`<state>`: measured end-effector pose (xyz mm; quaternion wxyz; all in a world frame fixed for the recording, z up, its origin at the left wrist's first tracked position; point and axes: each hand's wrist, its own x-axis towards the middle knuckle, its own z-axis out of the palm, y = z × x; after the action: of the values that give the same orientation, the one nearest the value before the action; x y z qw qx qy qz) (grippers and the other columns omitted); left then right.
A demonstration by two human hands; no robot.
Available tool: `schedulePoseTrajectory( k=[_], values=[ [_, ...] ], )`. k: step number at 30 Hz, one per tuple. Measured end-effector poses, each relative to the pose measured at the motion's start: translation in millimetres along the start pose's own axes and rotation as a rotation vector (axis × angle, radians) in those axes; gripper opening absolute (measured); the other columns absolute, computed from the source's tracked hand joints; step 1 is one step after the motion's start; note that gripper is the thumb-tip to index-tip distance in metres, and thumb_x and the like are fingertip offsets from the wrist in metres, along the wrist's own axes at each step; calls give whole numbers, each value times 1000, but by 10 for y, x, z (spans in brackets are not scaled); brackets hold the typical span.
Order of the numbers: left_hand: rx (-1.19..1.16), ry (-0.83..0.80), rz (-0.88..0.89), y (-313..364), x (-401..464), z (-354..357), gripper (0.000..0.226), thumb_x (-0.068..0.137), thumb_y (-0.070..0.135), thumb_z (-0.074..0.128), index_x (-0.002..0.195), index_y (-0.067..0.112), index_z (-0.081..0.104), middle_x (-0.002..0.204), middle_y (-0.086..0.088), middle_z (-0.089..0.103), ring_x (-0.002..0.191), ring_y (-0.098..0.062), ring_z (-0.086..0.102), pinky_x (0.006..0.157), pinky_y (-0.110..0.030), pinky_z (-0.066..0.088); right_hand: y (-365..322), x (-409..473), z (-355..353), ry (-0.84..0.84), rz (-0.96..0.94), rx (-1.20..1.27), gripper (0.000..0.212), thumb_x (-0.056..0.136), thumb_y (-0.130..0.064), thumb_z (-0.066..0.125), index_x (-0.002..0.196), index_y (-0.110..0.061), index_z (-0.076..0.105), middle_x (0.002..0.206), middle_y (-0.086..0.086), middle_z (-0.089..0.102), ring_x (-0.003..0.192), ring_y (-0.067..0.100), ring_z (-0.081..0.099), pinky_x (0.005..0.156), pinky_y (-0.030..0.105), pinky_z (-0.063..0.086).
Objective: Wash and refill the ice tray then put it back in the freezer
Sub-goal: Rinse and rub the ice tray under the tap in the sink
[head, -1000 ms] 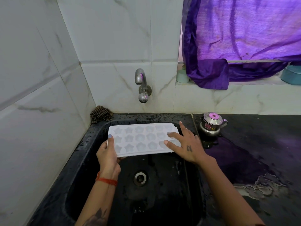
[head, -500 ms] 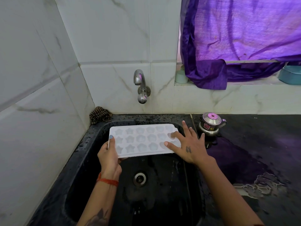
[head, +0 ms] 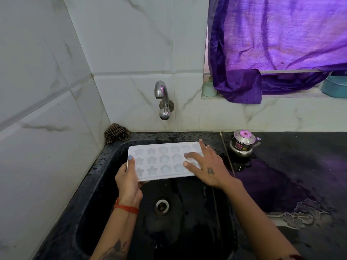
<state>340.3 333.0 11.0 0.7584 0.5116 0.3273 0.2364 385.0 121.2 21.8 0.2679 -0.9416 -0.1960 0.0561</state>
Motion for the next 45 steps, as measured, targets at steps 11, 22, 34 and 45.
schedulePoseTrajectory(
  k=[11, 22, 34, 45],
  values=[
    [14, -10, -22, -13, 19, -34, 22, 94, 32, 57, 79, 17, 60, 85, -2, 64, 75, -17, 61, 74, -36, 53, 16, -17, -20, -2, -15, 57, 36, 85, -63, 49, 110, -39, 58, 161, -4, -1, 147, 26, 4, 114, 43, 22],
    [14, -11, -22, -1, 18, -38, 21, 94, 31, 57, 79, 17, 60, 85, -3, 64, 74, -17, 60, 75, -37, 53, -4, -25, 13, 5, -24, 40, 42, 88, -61, 45, 125, -42, 52, 161, -3, -5, 148, 26, 0, 116, 42, 17],
    [14, -8, -48, -6, 20, -42, 21, 93, 31, 58, 80, 15, 61, 86, -4, 64, 74, -17, 61, 76, -38, 53, 20, -23, -26, -25, -20, 72, 33, 85, -62, 50, 108, -39, 58, 161, -3, -1, 147, 27, 5, 114, 43, 19],
    [11, -12, -31, 11, -30, -26, 22, 94, 30, 56, 78, 16, 59, 82, -3, 63, 71, -16, 59, 66, -34, 51, 28, -39, 2, 20, -26, -56, 42, 87, -66, 40, 116, -38, 52, 161, 4, -3, 146, 29, 12, 118, 45, 13]
  ],
)
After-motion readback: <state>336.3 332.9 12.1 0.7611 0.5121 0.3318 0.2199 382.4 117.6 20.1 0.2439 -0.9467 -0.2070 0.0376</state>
